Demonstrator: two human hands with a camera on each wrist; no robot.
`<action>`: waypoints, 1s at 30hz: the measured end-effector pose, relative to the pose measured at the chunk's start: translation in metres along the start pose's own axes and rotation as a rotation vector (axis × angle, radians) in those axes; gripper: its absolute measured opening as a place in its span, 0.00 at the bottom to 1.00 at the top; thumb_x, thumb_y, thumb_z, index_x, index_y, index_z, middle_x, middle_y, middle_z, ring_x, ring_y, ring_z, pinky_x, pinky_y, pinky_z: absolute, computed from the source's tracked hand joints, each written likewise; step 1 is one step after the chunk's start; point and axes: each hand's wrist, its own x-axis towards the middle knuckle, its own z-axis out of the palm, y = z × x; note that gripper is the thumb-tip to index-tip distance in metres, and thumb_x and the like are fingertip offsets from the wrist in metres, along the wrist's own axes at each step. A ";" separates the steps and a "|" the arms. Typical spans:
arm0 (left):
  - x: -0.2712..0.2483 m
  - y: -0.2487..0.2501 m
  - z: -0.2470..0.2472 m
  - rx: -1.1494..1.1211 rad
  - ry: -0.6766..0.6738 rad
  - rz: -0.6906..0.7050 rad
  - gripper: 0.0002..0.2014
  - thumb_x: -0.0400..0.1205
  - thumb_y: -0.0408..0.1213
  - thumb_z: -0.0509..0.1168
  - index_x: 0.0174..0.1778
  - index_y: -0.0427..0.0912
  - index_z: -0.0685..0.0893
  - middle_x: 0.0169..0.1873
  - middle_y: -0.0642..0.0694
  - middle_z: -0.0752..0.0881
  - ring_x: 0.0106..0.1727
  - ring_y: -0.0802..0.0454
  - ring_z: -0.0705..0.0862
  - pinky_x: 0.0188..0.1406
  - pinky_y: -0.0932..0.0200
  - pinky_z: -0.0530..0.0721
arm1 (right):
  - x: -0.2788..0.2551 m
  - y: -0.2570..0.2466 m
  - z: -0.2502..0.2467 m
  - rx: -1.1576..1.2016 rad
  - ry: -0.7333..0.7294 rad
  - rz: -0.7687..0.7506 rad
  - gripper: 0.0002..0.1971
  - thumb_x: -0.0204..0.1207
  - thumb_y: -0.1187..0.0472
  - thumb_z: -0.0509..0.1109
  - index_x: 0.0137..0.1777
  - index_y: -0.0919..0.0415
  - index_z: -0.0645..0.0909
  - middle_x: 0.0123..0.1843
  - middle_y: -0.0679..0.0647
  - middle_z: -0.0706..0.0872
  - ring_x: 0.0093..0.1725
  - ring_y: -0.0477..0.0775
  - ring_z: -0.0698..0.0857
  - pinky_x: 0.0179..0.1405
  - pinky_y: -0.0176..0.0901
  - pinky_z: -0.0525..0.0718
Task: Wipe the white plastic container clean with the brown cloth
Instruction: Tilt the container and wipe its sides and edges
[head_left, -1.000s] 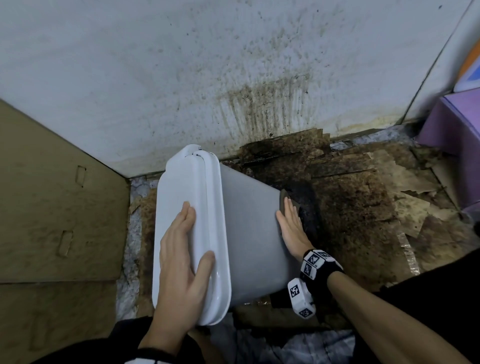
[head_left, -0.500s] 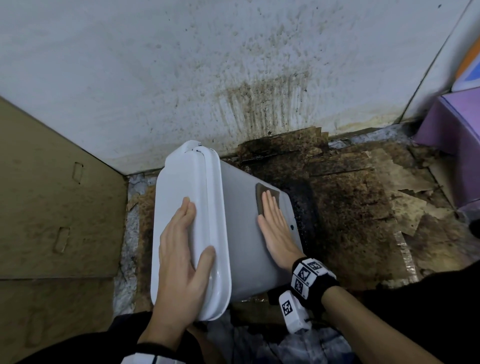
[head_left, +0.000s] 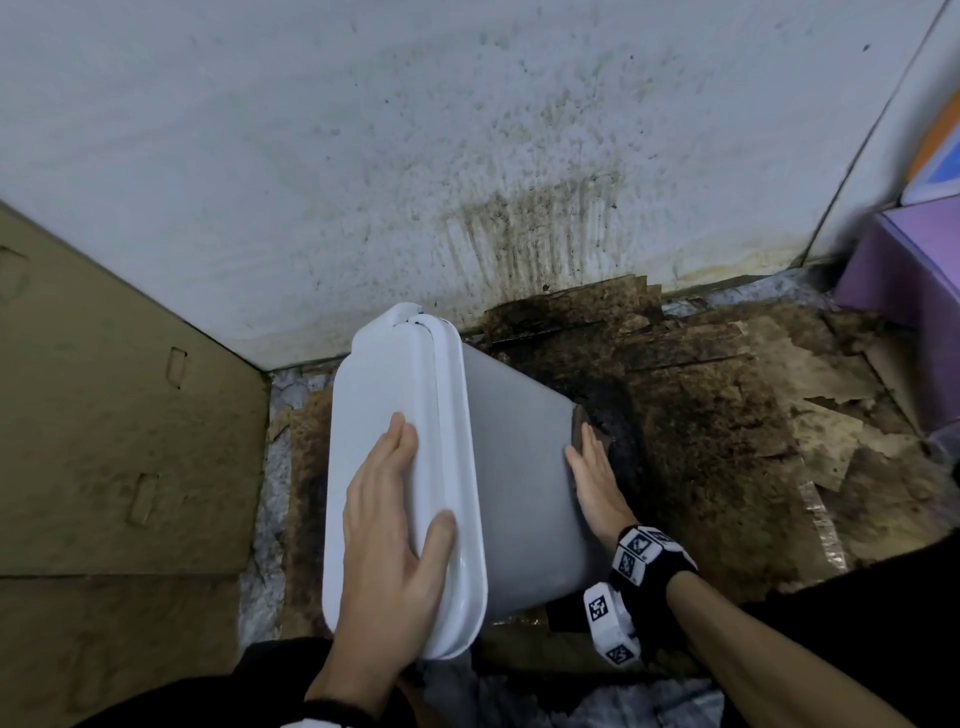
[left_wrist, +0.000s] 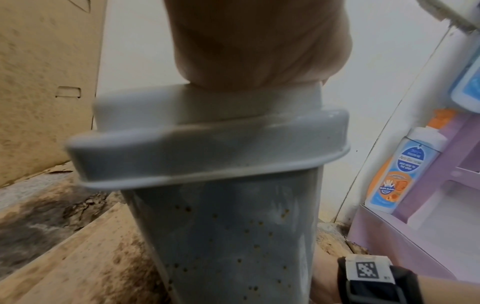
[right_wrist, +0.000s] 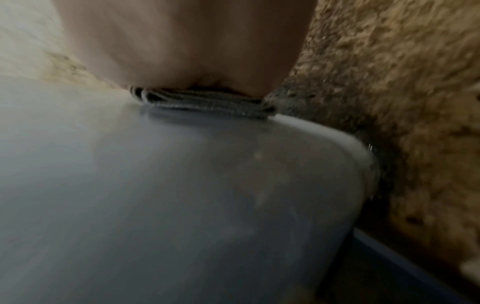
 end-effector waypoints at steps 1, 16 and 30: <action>0.000 0.000 0.000 0.005 -0.003 -0.004 0.33 0.85 0.53 0.56 0.88 0.58 0.57 0.89 0.59 0.57 0.89 0.55 0.56 0.86 0.46 0.58 | -0.005 -0.002 0.003 0.000 0.019 -0.011 0.31 0.92 0.48 0.50 0.90 0.49 0.41 0.92 0.44 0.41 0.89 0.42 0.41 0.87 0.42 0.37; 0.000 -0.003 0.004 -0.011 -0.010 0.006 0.34 0.85 0.53 0.56 0.89 0.52 0.58 0.89 0.58 0.57 0.89 0.55 0.55 0.87 0.46 0.57 | -0.067 -0.045 0.029 -0.174 -0.077 -0.443 0.29 0.92 0.48 0.41 0.87 0.44 0.30 0.89 0.38 0.29 0.86 0.32 0.31 0.85 0.37 0.33; -0.003 -0.012 -0.003 -0.019 0.003 -0.005 0.33 0.85 0.53 0.55 0.88 0.56 0.57 0.89 0.59 0.57 0.89 0.57 0.55 0.88 0.48 0.56 | -0.031 -0.007 0.021 0.122 0.045 0.018 0.30 0.92 0.44 0.45 0.90 0.49 0.41 0.91 0.42 0.40 0.89 0.41 0.40 0.89 0.52 0.38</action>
